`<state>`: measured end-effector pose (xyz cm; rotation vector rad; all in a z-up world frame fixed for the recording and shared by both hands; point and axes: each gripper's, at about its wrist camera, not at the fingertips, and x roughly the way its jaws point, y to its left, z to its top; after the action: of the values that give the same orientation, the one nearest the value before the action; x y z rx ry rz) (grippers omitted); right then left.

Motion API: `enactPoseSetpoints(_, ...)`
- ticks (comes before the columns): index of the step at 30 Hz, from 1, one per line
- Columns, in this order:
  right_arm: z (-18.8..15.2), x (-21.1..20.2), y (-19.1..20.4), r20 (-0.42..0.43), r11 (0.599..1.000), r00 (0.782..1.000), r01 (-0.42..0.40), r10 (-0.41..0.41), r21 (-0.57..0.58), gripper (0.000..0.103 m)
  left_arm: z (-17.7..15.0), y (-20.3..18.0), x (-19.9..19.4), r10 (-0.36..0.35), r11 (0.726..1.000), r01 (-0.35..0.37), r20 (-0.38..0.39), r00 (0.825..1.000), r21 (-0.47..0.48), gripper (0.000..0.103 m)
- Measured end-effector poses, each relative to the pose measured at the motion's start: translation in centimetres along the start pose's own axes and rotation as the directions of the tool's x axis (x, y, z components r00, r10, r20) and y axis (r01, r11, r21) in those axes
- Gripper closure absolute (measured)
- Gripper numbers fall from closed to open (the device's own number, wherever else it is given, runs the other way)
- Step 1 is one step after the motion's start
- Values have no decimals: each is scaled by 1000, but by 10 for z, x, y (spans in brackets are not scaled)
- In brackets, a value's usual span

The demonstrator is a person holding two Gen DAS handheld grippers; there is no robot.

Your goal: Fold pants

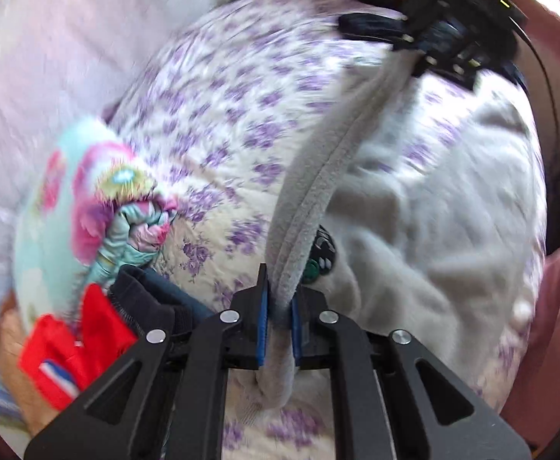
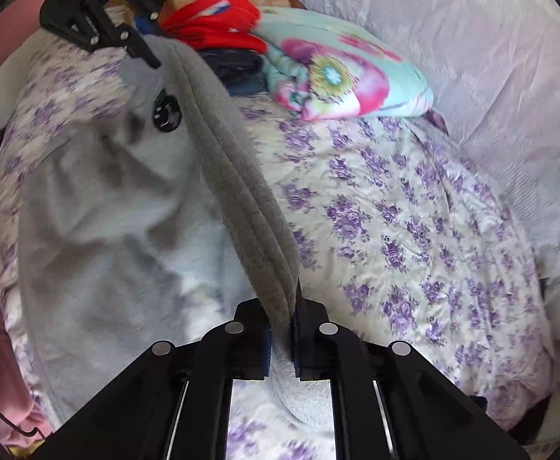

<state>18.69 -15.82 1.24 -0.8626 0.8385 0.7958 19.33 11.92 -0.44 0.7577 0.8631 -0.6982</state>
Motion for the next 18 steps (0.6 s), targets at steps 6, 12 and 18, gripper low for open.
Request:
enactPoseSetpoints(6, -31, -36, 91, -26, 990, 999, 34, -38, -135, 94, -42, -103, -24, 10, 981, -7, -19, 1000, 195, 94)
enactPoseSetpoints(12, -65, -8, 172, -88, 966, 995, 29, -53, -258, 94, -93, -174, 6, -57, 962, 76, -77, 995, 262, 93)
enactPoseSetpoints(18, -93, 39, 221, -116, 939, 984, 87, -133, -334, 92, -119, -181, 36, -89, 986, 88, 0, 996, 138, 90)
